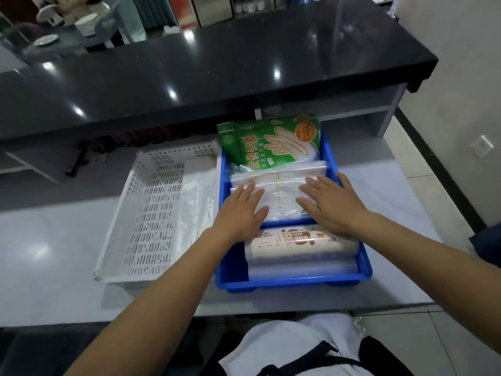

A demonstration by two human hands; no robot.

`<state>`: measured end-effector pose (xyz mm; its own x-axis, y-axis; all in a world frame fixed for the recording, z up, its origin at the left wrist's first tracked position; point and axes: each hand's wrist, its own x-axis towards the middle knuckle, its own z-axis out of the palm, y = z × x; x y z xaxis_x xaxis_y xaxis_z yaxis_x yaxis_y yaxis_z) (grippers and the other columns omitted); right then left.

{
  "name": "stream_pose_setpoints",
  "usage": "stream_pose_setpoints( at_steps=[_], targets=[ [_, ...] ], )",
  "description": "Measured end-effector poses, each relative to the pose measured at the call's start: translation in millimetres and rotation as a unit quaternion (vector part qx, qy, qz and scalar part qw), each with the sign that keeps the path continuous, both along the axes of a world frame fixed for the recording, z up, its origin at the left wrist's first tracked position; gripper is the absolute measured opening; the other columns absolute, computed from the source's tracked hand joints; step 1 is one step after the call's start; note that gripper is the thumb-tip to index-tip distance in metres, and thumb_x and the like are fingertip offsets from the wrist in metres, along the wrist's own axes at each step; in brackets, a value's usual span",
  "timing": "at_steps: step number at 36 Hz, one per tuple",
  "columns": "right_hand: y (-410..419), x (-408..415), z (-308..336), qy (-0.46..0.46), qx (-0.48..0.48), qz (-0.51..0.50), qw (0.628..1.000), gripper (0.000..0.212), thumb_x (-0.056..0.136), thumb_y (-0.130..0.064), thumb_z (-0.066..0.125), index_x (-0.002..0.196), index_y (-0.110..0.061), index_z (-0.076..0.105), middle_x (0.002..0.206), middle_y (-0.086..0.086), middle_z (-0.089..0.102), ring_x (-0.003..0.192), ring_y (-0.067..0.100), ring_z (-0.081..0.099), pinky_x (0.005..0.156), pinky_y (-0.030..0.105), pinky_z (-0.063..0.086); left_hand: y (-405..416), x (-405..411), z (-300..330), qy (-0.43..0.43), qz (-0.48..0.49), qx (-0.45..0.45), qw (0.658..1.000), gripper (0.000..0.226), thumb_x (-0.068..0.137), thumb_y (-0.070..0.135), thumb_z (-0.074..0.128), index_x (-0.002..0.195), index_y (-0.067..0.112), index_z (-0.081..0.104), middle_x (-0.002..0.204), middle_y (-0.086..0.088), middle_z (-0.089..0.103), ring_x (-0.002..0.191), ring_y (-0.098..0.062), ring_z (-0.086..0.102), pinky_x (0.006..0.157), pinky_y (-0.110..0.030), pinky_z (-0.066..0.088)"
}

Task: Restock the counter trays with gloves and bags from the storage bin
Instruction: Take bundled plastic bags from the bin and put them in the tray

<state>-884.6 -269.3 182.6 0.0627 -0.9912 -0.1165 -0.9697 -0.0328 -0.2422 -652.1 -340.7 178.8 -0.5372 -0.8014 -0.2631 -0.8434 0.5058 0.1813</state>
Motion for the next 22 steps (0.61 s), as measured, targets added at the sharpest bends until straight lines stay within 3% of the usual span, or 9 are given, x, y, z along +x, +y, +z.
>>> stream_pose_setpoints(
  at_steps=[8,16,22],
  targets=[
    [3,-3,3,-0.004,-0.004,-0.027,1.0,0.042,0.101,-0.041,0.033,0.14,-0.029,0.046,0.15,-0.002,0.045,0.14,0.018,0.036,0.119,0.049,0.01,-1,1,10,0.013,0.01,0.032,0.999,0.061,0.103,0.048,0.033,0.157,0.024,0.018,0.167,-0.001,0.004,0.153,-0.023,0.002,0.124,-0.041,0.006],
    [27,21,37,-0.045,-0.017,-0.068,0.997,0.053,0.098,-0.051,0.04,0.147,-0.031,0.038,0.158,-0.003,0.035,0.146,0.022,0.028,0.118,0.055,0.017,36,33,58,0.183,0.068,0.059,0.979,0.058,0.102,0.044,0.043,0.155,0.029,0.025,0.166,0.004,0.012,0.152,-0.017,0.008,0.123,-0.039,0.012],
    [56,114,80,-0.168,-0.074,-0.042,0.982,0.05,0.095,-0.048,0.051,0.142,-0.032,0.047,0.156,-0.002,0.038,0.147,0.023,0.025,0.118,0.05,0.021,102,118,74,0.282,0.136,0.03,0.949,0.059,0.098,0.05,0.045,0.153,0.039,0.026,0.164,0.013,0.013,0.151,-0.007,0.008,0.122,-0.037,0.011]
  ],
)
